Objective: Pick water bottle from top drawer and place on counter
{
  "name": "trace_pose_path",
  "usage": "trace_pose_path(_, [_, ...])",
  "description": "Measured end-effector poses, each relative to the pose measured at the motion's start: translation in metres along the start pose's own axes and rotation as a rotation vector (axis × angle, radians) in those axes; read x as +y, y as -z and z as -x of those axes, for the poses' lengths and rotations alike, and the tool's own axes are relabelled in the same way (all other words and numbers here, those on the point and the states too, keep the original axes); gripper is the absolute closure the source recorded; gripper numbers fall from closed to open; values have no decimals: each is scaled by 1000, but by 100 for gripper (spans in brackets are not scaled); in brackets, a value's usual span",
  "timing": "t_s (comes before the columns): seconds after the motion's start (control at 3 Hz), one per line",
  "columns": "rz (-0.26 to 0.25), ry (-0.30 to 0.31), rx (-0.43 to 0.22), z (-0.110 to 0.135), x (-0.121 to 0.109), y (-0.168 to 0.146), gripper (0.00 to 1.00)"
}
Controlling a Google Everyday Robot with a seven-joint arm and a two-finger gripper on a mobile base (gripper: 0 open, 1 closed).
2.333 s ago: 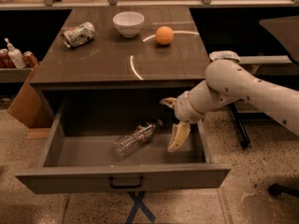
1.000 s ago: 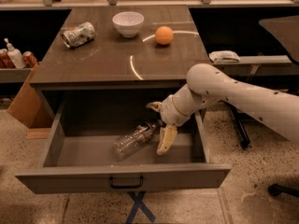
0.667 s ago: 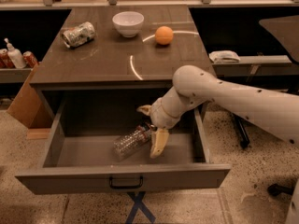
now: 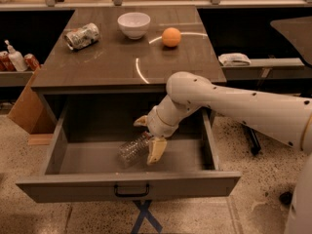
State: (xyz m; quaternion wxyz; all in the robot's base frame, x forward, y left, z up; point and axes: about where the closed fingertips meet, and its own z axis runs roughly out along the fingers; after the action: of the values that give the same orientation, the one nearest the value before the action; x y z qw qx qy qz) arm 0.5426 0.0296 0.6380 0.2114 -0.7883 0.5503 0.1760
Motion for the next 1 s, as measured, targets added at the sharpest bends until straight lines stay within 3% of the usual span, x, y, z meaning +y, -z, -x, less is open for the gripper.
trace_pose_path(1.0, [63,16,47,-12,3,-29,87])
